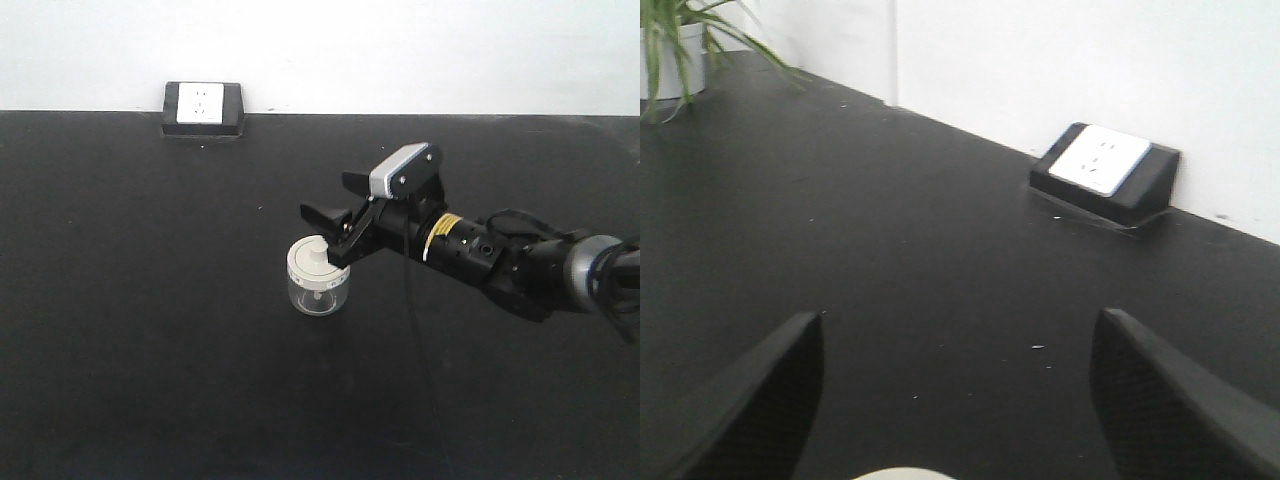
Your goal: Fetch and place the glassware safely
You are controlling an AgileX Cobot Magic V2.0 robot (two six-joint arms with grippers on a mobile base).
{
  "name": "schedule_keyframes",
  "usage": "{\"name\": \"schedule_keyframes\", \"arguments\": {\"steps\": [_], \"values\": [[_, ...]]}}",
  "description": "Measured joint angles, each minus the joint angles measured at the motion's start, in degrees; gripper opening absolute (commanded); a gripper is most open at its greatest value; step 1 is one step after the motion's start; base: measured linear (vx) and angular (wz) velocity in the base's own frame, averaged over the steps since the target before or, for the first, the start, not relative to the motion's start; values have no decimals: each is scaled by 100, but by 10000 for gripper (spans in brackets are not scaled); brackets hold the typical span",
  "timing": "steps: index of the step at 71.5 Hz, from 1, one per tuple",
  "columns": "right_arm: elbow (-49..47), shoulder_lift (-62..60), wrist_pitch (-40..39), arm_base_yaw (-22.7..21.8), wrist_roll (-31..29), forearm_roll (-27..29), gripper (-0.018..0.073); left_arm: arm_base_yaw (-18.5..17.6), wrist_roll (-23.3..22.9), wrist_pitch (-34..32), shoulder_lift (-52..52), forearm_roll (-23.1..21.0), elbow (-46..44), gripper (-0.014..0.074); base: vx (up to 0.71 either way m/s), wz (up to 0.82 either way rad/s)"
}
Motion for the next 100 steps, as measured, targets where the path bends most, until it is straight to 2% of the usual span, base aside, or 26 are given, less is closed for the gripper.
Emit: {"name": "schedule_keyframes", "arguments": {"steps": [13,23,31,43,51,60,82,100], "values": [[7,-585,863,0,312,0,390,0,0,0,0,0,0,-7,0,0],[7,-1099,1987,0,539,32,303,0,0,0,0,0,0,-7,0,0],[17,-1509,2931,0,759,77,202,0,0,0,0,0,0,-7,0,0],[37,-2224,4424,0,1025,140,-6,0,0,0,0,0,0,-7,0,0],[122,-2687,5122,-5,1075,230,-10,0,0,0,0,0,0,-7,0,0],[541,-3291,5343,-5,1136,270,-9,0,0,0,0,0,0,-7,0,0],[1800,-4780,5356,-5,1199,283,-8,0,0,0,0,0,0,-7,0,0],[2412,-5893,5216,-5,1199,283,-8,0,0,0,0,0,0,-7,0,0]]}}
